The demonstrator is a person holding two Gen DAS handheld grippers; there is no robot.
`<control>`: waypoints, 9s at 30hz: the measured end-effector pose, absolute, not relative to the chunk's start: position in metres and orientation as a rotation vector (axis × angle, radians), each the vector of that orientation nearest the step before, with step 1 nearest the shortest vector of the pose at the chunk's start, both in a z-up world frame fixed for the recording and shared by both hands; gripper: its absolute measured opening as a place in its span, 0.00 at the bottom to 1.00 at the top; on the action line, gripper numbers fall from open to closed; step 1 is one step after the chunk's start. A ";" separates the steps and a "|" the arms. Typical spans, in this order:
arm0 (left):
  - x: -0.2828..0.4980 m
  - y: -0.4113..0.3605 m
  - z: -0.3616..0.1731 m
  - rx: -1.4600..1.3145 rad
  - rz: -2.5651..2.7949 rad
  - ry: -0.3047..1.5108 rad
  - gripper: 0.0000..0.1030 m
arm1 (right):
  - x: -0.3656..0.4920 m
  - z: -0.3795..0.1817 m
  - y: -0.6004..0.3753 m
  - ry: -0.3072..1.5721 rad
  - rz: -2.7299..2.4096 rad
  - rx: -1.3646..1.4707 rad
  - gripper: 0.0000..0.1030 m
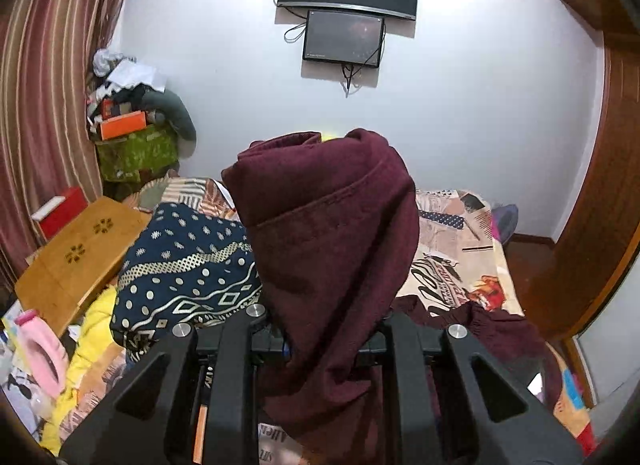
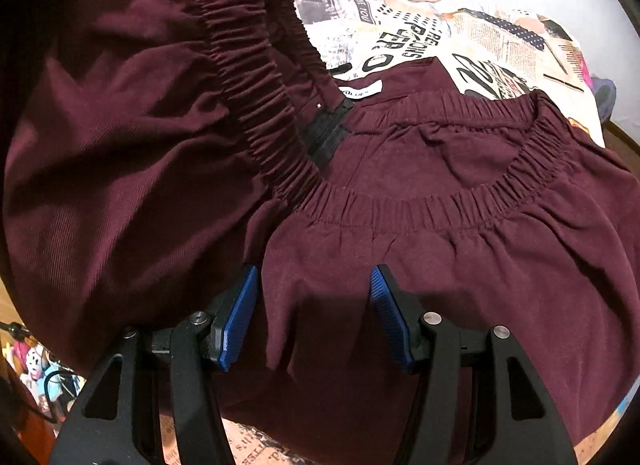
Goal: Fold large clothes
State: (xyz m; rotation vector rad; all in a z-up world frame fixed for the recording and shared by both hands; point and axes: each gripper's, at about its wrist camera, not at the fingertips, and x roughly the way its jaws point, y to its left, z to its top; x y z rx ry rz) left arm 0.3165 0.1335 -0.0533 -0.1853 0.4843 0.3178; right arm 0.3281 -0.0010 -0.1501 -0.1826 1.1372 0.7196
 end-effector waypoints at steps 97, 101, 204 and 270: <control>0.368 0.128 -0.207 -0.482 -0.078 0.978 0.97 | 0.408 -0.095 -0.220 1.125 0.523 0.185 0.88; 0.379 0.127 -0.228 -0.600 -0.147 1.042 0.97 | 0.421 -0.120 -0.237 1.204 0.572 0.200 0.97; 0.083 0.211 0.134 -0.089 0.235 0.175 0.50 | 0.171 0.128 -0.020 0.256 0.933 0.042 0.55; 0.044 0.156 0.054 -0.064 0.382 0.152 0.99 | 0.108 0.087 -0.031 0.251 0.719 -0.025 1.00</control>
